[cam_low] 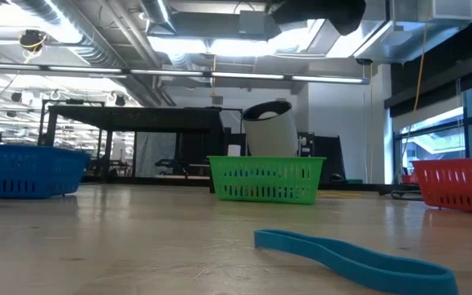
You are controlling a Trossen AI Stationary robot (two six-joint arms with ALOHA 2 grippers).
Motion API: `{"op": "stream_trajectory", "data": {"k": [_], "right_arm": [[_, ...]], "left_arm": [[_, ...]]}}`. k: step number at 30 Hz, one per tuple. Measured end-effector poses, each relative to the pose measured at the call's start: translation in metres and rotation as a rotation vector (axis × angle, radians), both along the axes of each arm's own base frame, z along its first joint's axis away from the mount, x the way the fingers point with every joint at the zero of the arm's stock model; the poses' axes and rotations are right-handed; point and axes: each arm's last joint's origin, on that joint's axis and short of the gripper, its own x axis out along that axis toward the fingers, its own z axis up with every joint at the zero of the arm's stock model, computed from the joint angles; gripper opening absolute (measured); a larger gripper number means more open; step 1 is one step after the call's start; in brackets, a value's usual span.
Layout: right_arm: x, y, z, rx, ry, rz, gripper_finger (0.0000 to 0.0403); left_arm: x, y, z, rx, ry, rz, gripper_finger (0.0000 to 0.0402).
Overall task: Pick & Place Office Desk Supplies
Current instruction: Put the blue rubber band into the blue bin
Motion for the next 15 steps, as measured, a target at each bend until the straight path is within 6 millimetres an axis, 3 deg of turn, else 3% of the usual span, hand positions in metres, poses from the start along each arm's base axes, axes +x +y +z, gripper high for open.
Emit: {"op": "stream_trajectory", "data": {"k": [7, 15], "right_arm": [[0.0, 0.0, 0.0, -0.003, -0.001, -0.002, 0.015], [0.0, 0.0, 0.0, 0.009, -0.001, -0.008, 0.015]], "left_arm": [[-0.023, 0.029, -0.021, -0.173, 0.25, 0.132, 0.0004], [-0.071, 0.069, -0.016, -0.357, 0.59, 0.427, 0.0004]]}}
